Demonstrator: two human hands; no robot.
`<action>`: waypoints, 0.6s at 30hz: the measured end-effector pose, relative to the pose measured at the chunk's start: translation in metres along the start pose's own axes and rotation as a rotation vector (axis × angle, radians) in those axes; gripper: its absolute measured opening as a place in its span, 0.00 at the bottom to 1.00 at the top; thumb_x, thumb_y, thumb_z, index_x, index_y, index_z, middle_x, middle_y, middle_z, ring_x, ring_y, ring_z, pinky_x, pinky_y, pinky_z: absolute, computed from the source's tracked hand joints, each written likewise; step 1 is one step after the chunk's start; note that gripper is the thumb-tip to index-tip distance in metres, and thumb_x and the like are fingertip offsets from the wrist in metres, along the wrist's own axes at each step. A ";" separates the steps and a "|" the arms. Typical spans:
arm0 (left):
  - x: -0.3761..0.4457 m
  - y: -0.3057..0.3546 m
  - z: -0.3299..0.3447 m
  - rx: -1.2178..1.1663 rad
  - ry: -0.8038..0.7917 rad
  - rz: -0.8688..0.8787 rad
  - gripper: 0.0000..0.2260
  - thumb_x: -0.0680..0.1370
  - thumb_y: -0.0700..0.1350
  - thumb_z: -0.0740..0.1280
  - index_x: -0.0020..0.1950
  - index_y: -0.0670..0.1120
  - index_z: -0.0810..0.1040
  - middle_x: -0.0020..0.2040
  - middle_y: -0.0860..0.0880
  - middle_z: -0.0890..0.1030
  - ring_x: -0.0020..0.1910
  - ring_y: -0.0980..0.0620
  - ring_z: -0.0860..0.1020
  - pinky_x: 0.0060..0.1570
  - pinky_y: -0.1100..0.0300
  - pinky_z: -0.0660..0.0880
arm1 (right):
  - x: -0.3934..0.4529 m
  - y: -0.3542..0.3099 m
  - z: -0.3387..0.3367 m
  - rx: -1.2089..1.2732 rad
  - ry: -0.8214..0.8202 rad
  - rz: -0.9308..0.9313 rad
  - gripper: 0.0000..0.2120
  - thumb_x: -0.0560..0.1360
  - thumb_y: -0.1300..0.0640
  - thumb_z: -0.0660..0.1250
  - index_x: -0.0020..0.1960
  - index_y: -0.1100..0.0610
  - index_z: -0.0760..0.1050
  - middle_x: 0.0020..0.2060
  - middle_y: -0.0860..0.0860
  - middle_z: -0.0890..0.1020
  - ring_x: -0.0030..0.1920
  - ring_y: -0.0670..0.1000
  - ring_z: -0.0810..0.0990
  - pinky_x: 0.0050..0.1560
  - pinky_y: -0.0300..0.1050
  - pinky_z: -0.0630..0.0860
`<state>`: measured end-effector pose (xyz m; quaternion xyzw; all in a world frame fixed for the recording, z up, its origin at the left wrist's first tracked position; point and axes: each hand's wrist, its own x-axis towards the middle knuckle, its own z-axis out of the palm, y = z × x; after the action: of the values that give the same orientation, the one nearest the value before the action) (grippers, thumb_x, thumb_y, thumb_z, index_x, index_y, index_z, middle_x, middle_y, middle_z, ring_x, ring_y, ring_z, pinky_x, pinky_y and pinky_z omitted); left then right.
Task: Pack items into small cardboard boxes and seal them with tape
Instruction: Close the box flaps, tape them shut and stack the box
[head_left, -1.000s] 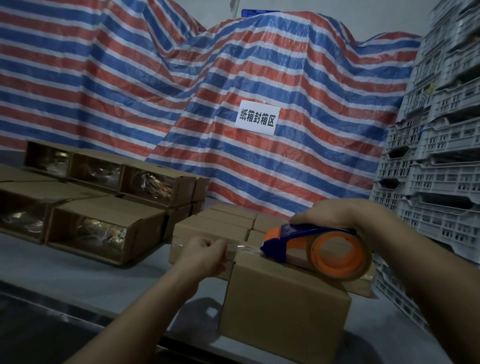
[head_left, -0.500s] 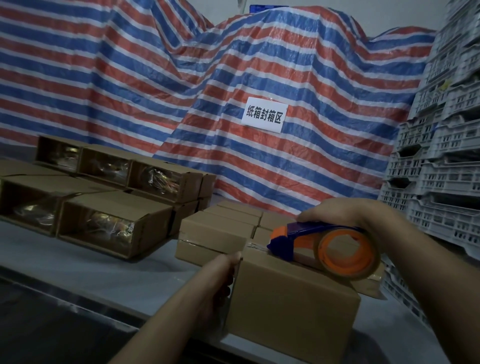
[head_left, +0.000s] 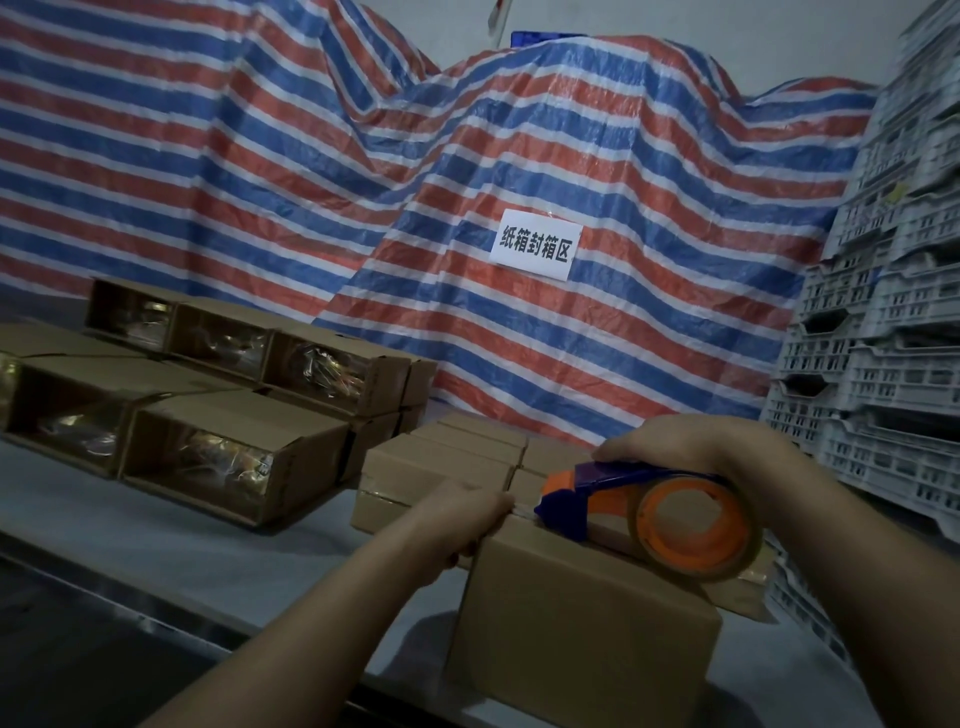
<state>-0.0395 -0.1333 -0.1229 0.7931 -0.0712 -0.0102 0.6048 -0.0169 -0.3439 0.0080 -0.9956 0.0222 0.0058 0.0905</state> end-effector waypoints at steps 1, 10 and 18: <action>0.000 0.000 0.000 -0.018 0.003 -0.006 0.10 0.80 0.53 0.62 0.44 0.49 0.76 0.36 0.49 0.74 0.33 0.53 0.69 0.34 0.61 0.65 | 0.000 -0.001 0.000 -0.005 -0.001 0.001 0.21 0.75 0.32 0.63 0.53 0.48 0.78 0.32 0.44 0.86 0.32 0.41 0.84 0.37 0.38 0.73; 0.004 0.001 -0.005 0.012 -0.051 -0.049 0.10 0.80 0.53 0.62 0.46 0.49 0.76 0.38 0.48 0.74 0.38 0.51 0.70 0.36 0.59 0.66 | -0.021 0.015 -0.020 -0.083 -0.040 -0.047 0.25 0.78 0.30 0.58 0.43 0.50 0.79 0.25 0.44 0.80 0.24 0.41 0.77 0.30 0.35 0.72; 0.007 -0.004 -0.005 -0.043 -0.029 -0.056 0.10 0.80 0.52 0.64 0.47 0.48 0.80 0.36 0.47 0.78 0.40 0.49 0.74 0.37 0.59 0.68 | -0.065 0.104 -0.032 -0.011 -0.071 -0.009 0.28 0.72 0.29 0.61 0.49 0.52 0.82 0.41 0.51 0.86 0.41 0.47 0.84 0.52 0.45 0.78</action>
<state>-0.0320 -0.1287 -0.1253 0.7815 -0.0575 -0.0403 0.6200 -0.0863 -0.4489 0.0213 -0.9954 0.0143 0.0407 0.0857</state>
